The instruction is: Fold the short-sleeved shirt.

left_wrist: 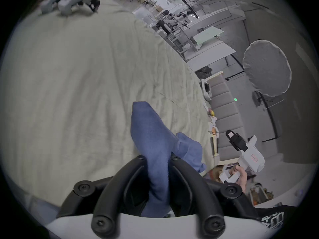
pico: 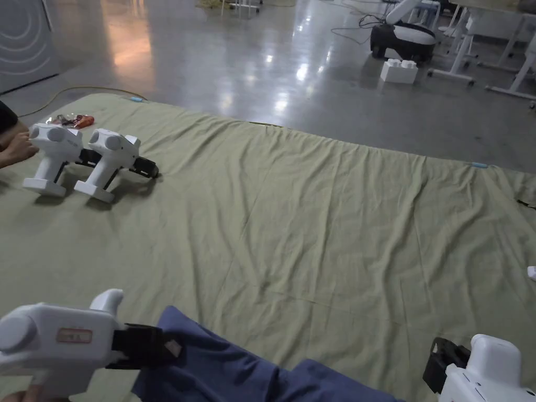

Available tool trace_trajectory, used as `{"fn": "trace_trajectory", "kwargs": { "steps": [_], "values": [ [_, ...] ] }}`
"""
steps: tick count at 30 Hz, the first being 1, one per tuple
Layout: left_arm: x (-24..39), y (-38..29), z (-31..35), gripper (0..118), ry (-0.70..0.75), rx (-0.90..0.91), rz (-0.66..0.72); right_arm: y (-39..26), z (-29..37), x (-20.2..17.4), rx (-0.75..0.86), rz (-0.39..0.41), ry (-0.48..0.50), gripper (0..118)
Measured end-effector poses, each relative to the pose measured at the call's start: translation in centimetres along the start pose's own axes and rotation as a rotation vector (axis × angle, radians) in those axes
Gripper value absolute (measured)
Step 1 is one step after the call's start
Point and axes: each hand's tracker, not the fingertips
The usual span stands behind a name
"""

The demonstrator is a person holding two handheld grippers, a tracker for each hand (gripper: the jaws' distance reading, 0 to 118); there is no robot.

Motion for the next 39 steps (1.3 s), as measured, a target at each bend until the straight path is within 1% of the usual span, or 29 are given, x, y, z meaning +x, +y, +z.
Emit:
{"fn": "trace_trajectory", "kwargs": {
  "steps": [1, 4, 5, 7, 15, 23, 25, 28, 33, 39],
  "values": [
    [1.3, 0.2, 1.3, 20, 0.038, 0.0, 0.009, 0.0, -0.1, 0.0, -0.001, -0.002, 0.002, 7],
    [2.5, 0.6, 3.3, 20, 0.14, 0.039, 0.022, -0.2, -0.2, 0.1, -0.001, -0.007, 0.006, 7],
    [3.3, 1.0, 3.8, 20, 0.207, 0.031, -0.011, -0.2, -0.3, 0.1, -0.002, -0.009, 0.006, 7],
    [5.3, 0.8, 3.7, 20, 0.283, 0.023, -0.081, -0.3, -0.5, 0.2, -0.005, -0.016, 0.011, 7],
    [12.9, -0.2, 0.0, 20, 0.362, -0.039, -0.223, -0.6, -0.5, 1.0, -0.01, -0.044, 0.009, 7],
    [18.9, -2.7, -4.9, 20, 0.333, -0.099, -0.34, -1.2, -0.2, 2.3, -0.019, -0.067, -0.017, 7],
    [19.7, -3.3, -6.2, 20, 0.305, -0.114, -0.363, -1.4, -0.1, 2.6, -0.023, -0.075, -0.026, 7],
    [20.6, -3.9, -8.1, 20, 0.254, -0.148, -0.357, -1.5, 0.0, 3.0, -0.027, -0.083, -0.032, 7],
    [21.4, -4.7, -10.6, 20, 0.244, -0.163, -0.357, -1.6, 0.3, 3.3, -0.03, -0.087, -0.045, 7],
    [21.2, -5.4, -14.3, 20, 0.218, -0.191, -0.308, -1.7, 0.5, 3.5, -0.034, -0.093, -0.051, 7]
  ]
}}
